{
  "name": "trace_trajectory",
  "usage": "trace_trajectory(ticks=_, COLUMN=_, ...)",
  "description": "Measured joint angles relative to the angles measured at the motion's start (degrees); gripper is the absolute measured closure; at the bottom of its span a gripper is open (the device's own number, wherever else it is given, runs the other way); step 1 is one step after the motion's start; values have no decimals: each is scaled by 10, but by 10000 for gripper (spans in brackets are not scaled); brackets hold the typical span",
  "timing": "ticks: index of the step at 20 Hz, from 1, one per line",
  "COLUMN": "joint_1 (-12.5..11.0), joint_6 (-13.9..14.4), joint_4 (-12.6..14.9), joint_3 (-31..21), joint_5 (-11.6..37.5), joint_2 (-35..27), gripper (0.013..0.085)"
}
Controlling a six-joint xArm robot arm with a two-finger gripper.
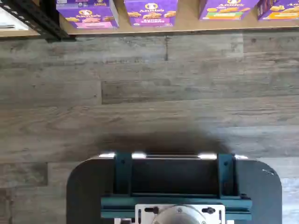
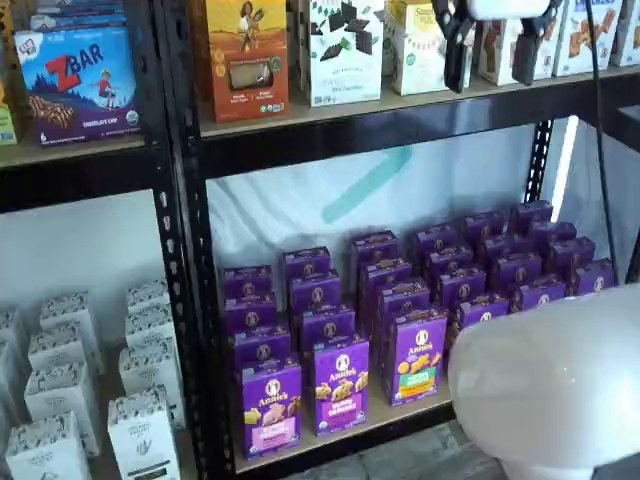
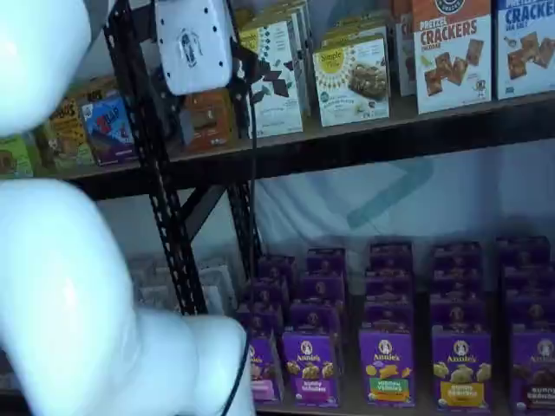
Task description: Pick up the purple box with a pink patch in the middle, on the bottom shelf, the first box from the left
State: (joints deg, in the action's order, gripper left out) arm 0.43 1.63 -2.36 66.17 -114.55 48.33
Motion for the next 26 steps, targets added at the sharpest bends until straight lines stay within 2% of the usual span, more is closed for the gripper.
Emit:
trace_trajectory(ticks=3, joint_1=-5, joint_6=-3, joint_4=-4, joint_3=-22, joint_5=42, joint_2=24, gripper=130)
trace_trajectory(ticks=11, joint_1=-8, joint_6=-6, joint_4=-11, joint_3=-39, joint_5=57, joint_2=26, gripper=130)
trace_trajectory(ticks=18, joint_1=7, joint_6=8, joint_4=-10, joint_3=-80, joint_5=89, joint_2=34, gripper=130)
trace_trajectory(ticks=26, joint_1=42, joint_6=41, joint_4=-14, joint_3=-147, joint_5=136, joint_2=41, gripper=130)
